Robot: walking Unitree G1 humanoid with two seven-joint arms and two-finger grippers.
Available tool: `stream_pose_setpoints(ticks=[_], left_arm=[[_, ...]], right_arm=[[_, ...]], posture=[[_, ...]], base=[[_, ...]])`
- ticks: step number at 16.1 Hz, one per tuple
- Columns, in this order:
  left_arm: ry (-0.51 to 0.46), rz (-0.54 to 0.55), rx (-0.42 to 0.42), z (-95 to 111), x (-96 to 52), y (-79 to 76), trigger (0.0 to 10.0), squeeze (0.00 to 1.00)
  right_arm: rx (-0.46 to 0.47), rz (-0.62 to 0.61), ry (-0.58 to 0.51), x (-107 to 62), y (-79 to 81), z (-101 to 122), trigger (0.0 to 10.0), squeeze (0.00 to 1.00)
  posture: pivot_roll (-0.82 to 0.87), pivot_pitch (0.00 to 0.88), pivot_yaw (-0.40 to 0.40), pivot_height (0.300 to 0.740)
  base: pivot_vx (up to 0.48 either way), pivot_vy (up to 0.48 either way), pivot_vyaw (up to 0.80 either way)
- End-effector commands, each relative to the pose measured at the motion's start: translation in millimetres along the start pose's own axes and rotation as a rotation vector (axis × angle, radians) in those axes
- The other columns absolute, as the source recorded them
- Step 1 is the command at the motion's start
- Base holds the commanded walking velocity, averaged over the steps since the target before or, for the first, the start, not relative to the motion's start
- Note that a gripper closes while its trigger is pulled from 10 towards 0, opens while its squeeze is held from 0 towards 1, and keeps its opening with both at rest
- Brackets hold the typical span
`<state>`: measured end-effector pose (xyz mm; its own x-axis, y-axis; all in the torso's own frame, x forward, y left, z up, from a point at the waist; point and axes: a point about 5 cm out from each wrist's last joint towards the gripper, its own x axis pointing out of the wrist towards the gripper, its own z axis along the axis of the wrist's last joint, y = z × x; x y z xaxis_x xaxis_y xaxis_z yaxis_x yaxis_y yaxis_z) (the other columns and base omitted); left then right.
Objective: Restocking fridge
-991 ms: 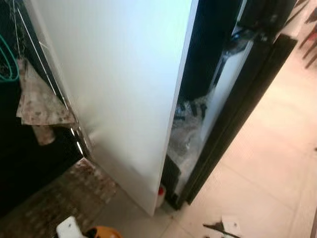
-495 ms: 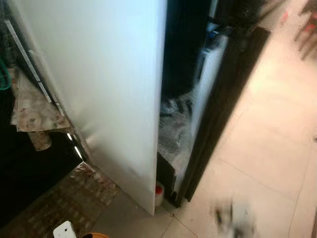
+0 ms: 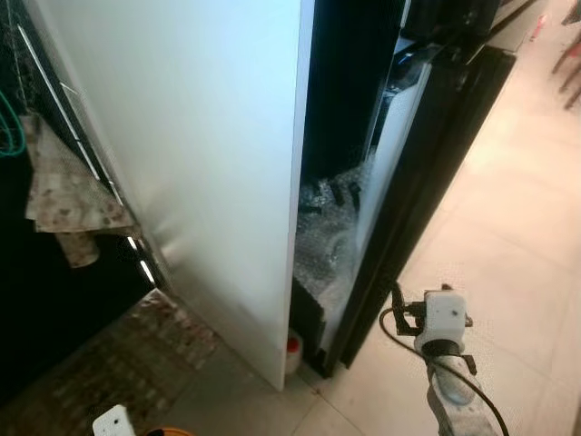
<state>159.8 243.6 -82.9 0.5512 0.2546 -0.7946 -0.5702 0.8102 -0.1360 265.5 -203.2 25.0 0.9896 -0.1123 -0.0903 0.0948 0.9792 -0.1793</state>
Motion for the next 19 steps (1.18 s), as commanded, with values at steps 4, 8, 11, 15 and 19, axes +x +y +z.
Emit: stream_pose_setpoints(ticks=[4, 8, 11, 15, 19], left_arm=[[0.044, 0.019, 0.008, -14, -3.0, 6.0, 10.0, 0.0], [0.045, 0.013, 0.028, -15, -3.2, 5.3, 10.0, 0.0], [0.052, 0.015, 0.045, -16, -3.6, 6.1, 10.0, 0.0], [0.06, 0.016, 0.05, -19, -4.5, 8.3, 10.0, 0.0], [0.064, 0.017, 0.059, -20, -4.9, 9.1, 10.0, 0.0]], right_arm=[[-0.01, 0.1, -0.048, -11.3, 11.6, 7, 10.0, 0.0], [0.02, 0.169, -0.064, -9.1, 27.2, 30, 10.0, 0.0], [0.045, 0.248, -0.11, 1.9, 41.4, 51, 10.0, 1.0], [0.001, 0.073, -0.115, 12.6, 32.5, 69, 10.0, 0.0], [0.036, 0.082, -0.125, 13.3, 45.0, 79, 10.0, 0.0]], posture=[[0.07, 0.0, -0.041, 0.74], [0.06, 0.0, -0.048, 0.74], [0.06, 0.0, -0.049, 0.74], [0.06, 0.0, -0.048, 0.74], [0.06, 0.0, -0.047, 0.74]], base=[[0.0, 0.0, 0.0], [0.0, 0.0, 0.0], [0.0, 0.0, 0.0], [0.0, 0.0, 0.0], [0.0, 0.0, 0.0]])
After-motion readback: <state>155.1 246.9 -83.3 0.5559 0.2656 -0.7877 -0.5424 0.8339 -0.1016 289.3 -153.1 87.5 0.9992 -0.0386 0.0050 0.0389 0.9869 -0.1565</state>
